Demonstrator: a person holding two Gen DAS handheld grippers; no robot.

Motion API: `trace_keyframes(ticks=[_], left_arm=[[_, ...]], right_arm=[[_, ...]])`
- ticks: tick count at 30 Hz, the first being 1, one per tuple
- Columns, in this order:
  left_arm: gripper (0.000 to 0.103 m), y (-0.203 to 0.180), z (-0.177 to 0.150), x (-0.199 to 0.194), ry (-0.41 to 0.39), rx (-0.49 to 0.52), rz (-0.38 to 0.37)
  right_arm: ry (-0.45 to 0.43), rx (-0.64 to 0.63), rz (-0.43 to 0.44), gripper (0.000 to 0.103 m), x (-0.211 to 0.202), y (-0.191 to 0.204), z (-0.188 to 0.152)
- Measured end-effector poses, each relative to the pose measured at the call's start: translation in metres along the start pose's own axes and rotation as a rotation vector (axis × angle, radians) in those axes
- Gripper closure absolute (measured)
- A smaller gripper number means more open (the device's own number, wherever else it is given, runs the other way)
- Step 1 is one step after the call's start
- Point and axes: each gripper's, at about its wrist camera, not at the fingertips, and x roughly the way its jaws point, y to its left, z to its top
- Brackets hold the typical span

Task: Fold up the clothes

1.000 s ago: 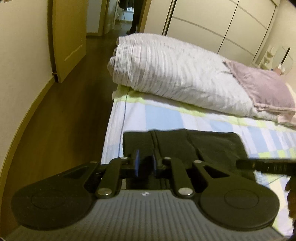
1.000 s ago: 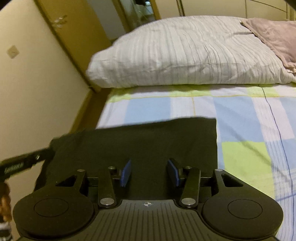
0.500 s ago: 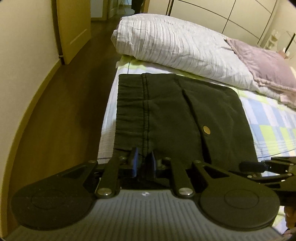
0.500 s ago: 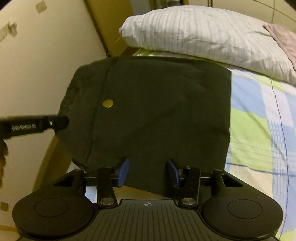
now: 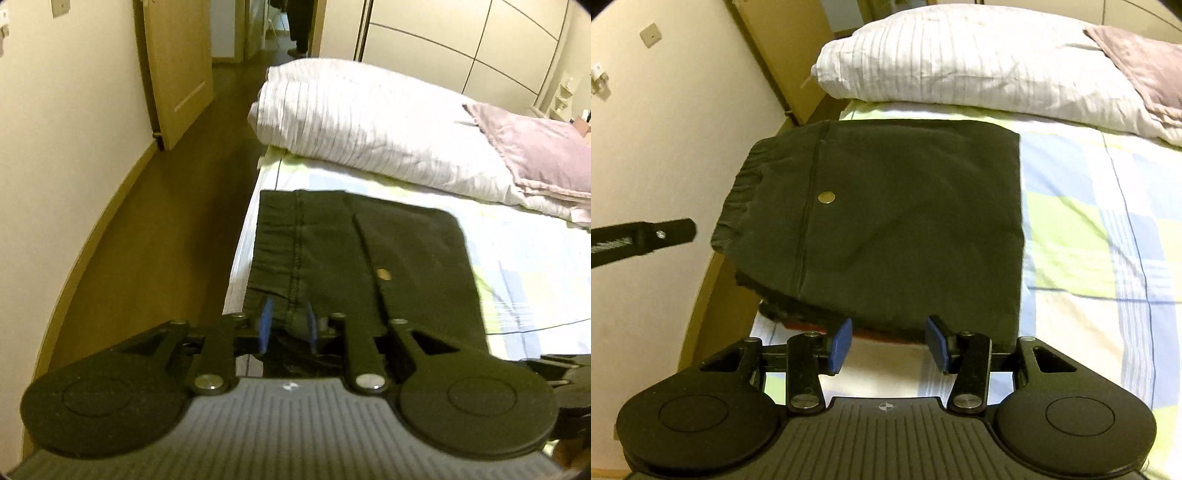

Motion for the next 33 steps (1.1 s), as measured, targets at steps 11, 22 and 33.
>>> trace_keyframes(ticks=[11,22,33], left_arm=[[0.068,-0.034,-0.021,-0.1,-0.052,0.013,0.038],[0.06,-0.072,-0.057,-0.152,-0.061,0.014,0.097],[0.052,-0.125,-0.11,-0.18,-0.049,-0.002,0.136]], right_arm=[[-0.038,-0.057,-0.059,0.055,-0.065,0.004,-0.032],[-0.094,-0.072,-0.04,0.055,-0.123,-0.003,-0.072],[-0.086,-0.066,-0.082,0.054,-0.172,-0.042,-0.117]])
